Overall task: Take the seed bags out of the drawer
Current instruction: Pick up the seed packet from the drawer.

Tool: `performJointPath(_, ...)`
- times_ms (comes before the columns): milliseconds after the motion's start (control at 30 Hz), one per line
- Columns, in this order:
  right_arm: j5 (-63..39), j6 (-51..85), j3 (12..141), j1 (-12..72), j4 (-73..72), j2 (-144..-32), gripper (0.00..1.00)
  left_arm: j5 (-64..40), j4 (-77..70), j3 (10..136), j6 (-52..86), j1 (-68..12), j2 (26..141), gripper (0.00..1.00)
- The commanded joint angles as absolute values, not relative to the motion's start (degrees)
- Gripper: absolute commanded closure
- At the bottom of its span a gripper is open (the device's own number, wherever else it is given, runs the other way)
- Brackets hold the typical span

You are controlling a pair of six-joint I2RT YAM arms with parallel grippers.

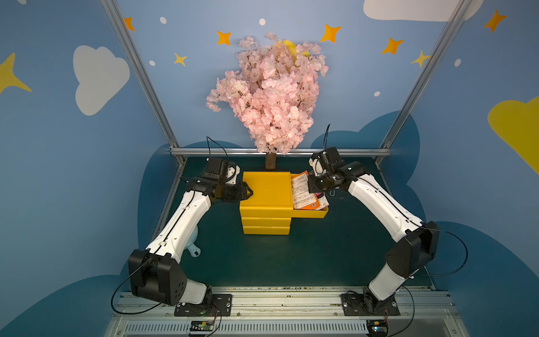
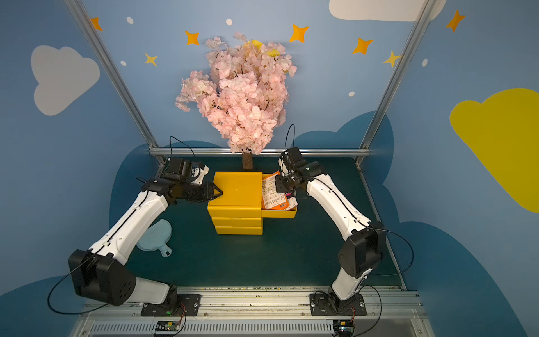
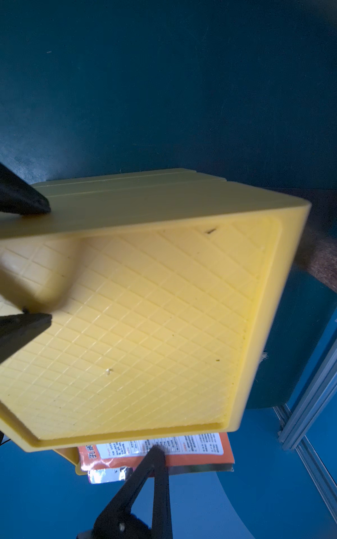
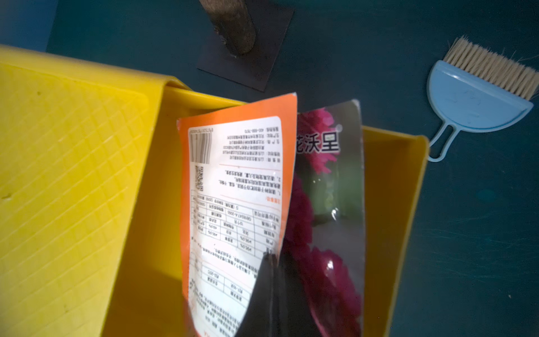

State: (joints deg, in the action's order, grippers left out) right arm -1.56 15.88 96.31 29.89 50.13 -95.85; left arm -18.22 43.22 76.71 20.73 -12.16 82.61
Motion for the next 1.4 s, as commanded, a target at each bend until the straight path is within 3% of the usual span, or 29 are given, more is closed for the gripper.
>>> performJointPath(0,-0.7,16.1,98.3,28.1,49.8,-90.8,1.00,-17.3,46.1,75.0,19.2,-12.7,85.7,0.45)
performJointPath(300,0.4,14.6,96.8,22.5,50.5,-87.5,1.00,-17.8,46.2,75.2,19.0,-12.7,85.5,0.45)
performJointPath(1133,16.2,13.4,90.6,13.4,50.8,-77.2,1.00,-19.2,46.8,77.7,18.5,-12.7,87.7,0.45)
performJointPath(1367,6.8,14.8,80.4,10.0,45.6,-77.6,1.00,-19.9,46.9,78.1,18.0,-12.7,88.0,0.45)
